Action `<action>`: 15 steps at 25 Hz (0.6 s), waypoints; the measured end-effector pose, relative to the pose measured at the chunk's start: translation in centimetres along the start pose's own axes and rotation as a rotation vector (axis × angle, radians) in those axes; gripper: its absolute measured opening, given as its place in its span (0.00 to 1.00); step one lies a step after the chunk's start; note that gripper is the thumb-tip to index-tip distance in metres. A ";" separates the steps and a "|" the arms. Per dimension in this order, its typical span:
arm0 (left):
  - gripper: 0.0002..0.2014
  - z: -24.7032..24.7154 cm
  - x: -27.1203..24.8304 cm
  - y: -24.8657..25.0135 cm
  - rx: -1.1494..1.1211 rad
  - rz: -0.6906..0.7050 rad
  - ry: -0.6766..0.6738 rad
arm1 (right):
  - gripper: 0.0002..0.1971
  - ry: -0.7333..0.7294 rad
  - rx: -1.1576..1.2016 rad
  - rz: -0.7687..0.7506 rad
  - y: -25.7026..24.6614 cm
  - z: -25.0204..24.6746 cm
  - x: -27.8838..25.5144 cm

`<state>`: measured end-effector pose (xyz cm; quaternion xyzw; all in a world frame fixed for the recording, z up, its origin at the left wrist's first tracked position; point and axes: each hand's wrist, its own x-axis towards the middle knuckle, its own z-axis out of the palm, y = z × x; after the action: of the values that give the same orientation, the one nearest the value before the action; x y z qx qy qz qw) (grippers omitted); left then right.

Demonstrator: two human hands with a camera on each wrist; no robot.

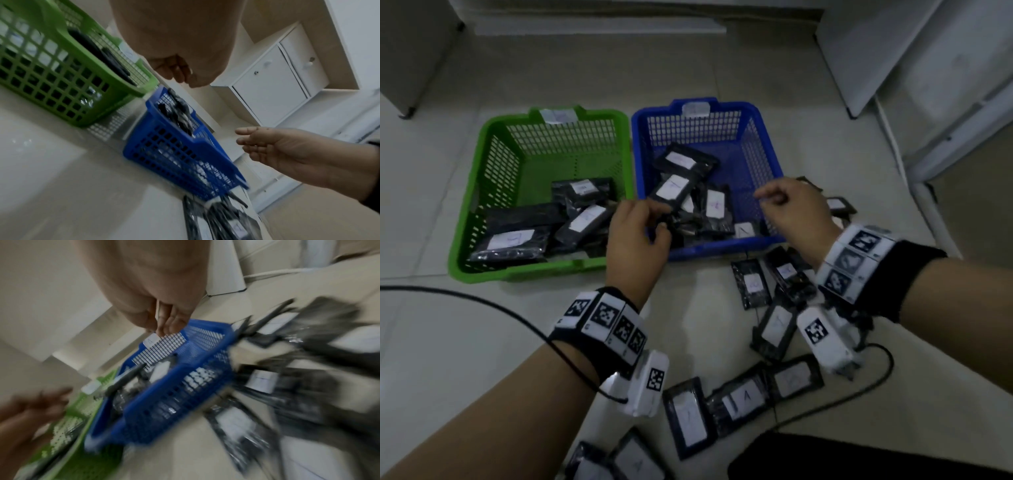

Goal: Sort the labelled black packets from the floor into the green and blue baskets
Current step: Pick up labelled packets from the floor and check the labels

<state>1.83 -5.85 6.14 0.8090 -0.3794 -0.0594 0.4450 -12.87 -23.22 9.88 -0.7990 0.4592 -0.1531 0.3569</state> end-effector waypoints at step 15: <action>0.43 14.6 -5.7 1.1 0.228 -0.227 -0.523 | 0.35 -0.334 -0.340 0.092 12.9 1.6 -3.0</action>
<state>-9.16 -12.27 -3.11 0.8482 -0.3926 -0.2721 0.2291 -21.61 -24.15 -0.14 -0.8401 0.4486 0.0770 0.2949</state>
